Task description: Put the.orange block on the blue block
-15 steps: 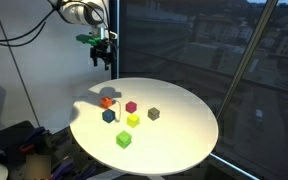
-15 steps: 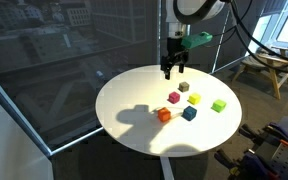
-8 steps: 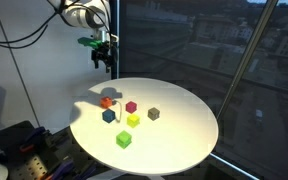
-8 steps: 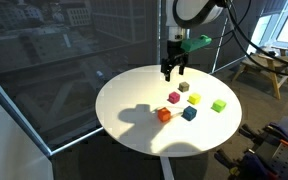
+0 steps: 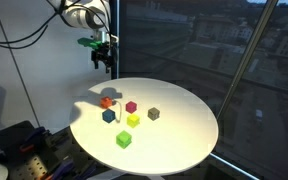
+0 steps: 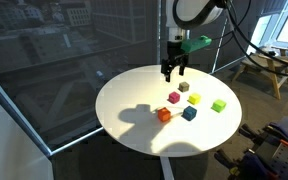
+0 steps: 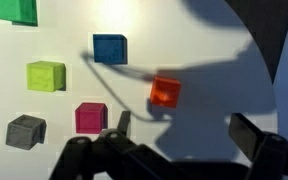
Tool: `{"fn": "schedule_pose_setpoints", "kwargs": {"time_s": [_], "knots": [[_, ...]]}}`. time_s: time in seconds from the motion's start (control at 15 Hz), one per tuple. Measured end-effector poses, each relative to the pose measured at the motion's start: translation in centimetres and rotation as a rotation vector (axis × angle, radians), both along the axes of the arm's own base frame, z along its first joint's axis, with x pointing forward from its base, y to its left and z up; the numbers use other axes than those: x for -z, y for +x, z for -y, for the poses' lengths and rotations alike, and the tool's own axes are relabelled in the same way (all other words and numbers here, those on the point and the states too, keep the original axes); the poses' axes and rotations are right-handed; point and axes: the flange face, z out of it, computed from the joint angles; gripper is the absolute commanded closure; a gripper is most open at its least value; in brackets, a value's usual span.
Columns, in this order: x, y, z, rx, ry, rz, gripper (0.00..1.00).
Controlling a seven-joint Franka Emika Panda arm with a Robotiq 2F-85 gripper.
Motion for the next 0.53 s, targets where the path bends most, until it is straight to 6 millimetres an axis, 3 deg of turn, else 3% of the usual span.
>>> {"fn": "schedule_pose_setpoints", "kwargs": {"time_s": [0.53], "knots": [[3.3, 0.6, 0.2, 0.008, 0.008, 0.010, 0.00]]}}
